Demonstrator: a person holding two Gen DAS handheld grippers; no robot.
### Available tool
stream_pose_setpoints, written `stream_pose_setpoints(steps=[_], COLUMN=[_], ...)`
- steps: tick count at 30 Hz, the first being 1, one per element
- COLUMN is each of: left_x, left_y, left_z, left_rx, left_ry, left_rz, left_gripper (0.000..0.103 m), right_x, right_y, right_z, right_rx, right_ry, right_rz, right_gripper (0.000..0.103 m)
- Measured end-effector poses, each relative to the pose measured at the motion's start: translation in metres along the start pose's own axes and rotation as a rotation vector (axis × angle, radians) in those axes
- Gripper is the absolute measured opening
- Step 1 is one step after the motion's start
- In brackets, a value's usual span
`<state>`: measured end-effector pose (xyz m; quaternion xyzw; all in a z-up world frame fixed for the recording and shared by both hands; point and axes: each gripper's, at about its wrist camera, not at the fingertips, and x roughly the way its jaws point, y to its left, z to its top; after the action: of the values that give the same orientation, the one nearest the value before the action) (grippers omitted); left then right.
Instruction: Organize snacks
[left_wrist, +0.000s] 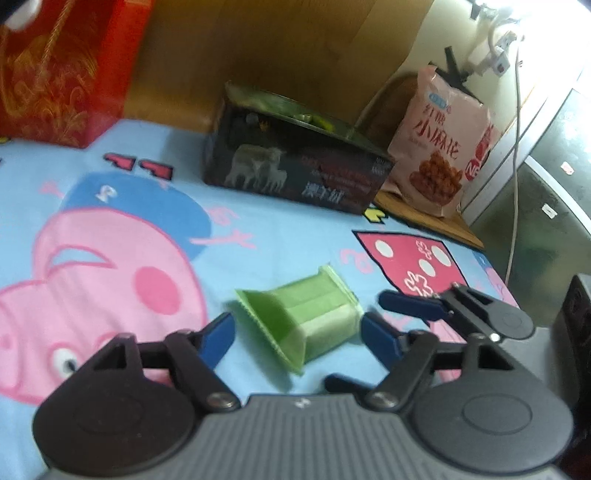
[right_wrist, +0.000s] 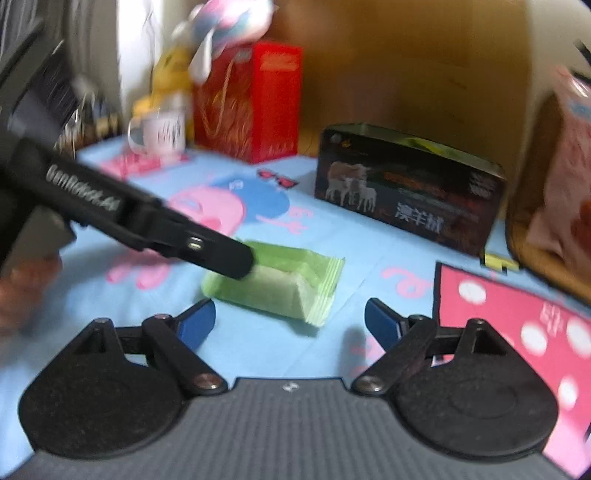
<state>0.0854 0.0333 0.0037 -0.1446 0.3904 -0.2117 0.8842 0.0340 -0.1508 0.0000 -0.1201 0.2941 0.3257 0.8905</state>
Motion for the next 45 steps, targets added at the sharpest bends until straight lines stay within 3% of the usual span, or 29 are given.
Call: stream_pose_setpoints(steps=[2, 3, 6, 10, 13, 15, 17, 21, 22, 24, 27, 31, 33, 38, 41, 45], left_x=[0.008, 0.012, 0.011, 0.005, 0.006, 0.011, 0.025, 0.055, 0.053, 0.043, 0.028, 0.015, 0.008, -0.012, -0.026, -0.045], left_y=[-0.006, -0.01, -0.017, -0.025, -0.035, -0.048, -0.064, -0.066, -0.059, -0.045, -0.033, -0.041, -0.053, -0.081, -0.089, -0.096], left_z=[0.003, 0.004, 0.01, 0.035, 0.069, 0.094, 0.12, 0.141, 0.139, 0.128, 0.111, 0.085, 0.067, 0.023, 0.003, -0.02], left_rx=[0.015, 0.024, 0.052, 0.095, 0.141, 0.181, 0.22, 0.186, 0.149, 0.086, 0.028, 0.039, 0.085, 0.165, 0.163, 0.173], left_ry=[0.012, 0.018, 0.009, -0.044, -0.105, -0.168, -0.222, -0.209, -0.21, -0.235, -0.249, -0.215, -0.205, -0.198, -0.197, -0.21], left_rz=[0.006, 0.016, 0.053, 0.028, 0.019, 0.021, 0.018, 0.159, 0.146, 0.101, 0.114, 0.176, 0.233, 0.342, 0.384, 0.434], left_gripper=[0.05, 0.052, 0.05, 0.05, 0.05, 0.057, 0.08, 0.072, 0.071, 0.071, 0.071, 0.072, 0.075, 0.087, 0.094, 0.101], right_x=[0.01, 0.01, 0.004, -0.008, -0.016, -0.014, -0.007, 0.021, 0.018, -0.001, -0.025, -0.045, -0.056, -0.065, -0.072, -0.077], right_y=[-0.004, -0.005, 0.002, -0.003, -0.022, -0.036, -0.054, -0.093, -0.098, -0.103, -0.095, -0.075, -0.065, -0.043, -0.026, -0.004], right_z=[0.003, 0.003, 0.004, 0.008, 0.031, 0.05, 0.072, 0.092, 0.088, 0.069, 0.039, 0.008, -0.005, -0.023, -0.035, -0.044], right_rx=[0.033, 0.04, 0.03, 0.046, 0.076, 0.064, 0.069, 0.141, 0.182, 0.262, 0.324, 0.386, 0.432, 0.543, 0.602, 0.596], right_ry=[0.021, 0.009, -0.04, -0.134, -0.225, -0.274, -0.312, -0.269, -0.273, -0.324, -0.348, -0.333, -0.333, -0.356, -0.358, -0.33], right_rz=[0.044, 0.055, 0.026, -0.029, -0.078, -0.14, -0.188, -0.29, -0.295, -0.223, -0.175, -0.107, -0.094, -0.099, -0.162, -0.218], right_gripper=[0.086, 0.07, 0.054, 0.054, 0.055, 0.055, 0.055, 0.065, 0.065, 0.065, 0.065, 0.066, 0.078, 0.086, 0.096, 0.101])
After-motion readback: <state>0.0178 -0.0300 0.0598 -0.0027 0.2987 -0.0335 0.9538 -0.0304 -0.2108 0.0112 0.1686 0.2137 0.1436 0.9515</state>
